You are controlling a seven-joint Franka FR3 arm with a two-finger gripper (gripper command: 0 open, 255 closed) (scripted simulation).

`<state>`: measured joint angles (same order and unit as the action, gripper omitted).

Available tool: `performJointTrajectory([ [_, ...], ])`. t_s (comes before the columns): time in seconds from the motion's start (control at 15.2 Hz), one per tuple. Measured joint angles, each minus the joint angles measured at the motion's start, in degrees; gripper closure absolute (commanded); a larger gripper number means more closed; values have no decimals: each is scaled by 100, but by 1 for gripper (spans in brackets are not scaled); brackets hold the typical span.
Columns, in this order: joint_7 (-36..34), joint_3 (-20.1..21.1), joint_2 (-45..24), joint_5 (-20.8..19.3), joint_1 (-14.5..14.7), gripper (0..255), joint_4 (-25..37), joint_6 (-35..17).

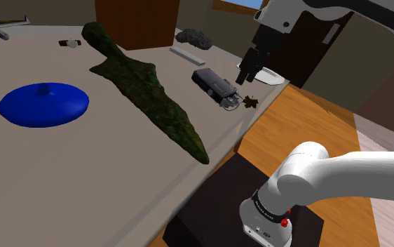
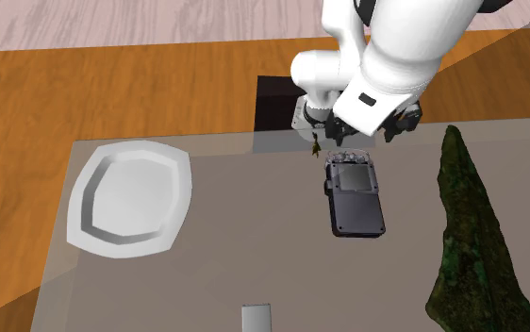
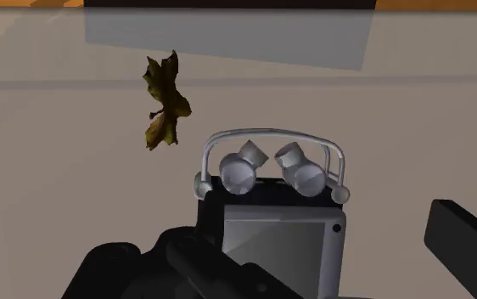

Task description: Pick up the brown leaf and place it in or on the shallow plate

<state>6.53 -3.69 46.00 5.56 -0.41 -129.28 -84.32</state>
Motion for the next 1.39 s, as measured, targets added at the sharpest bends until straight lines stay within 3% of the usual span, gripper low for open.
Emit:
performJointTrajectory([
  [0.2, 178, -160, 214, -89, -55, 0, -258, -152],
  [0.66, 1045, -1008, 1003, -548, -350, 0, -1203, -850],
  [1.39, 1112, -1071, 1133, -594, -392, 0, -1865, -1421],
])
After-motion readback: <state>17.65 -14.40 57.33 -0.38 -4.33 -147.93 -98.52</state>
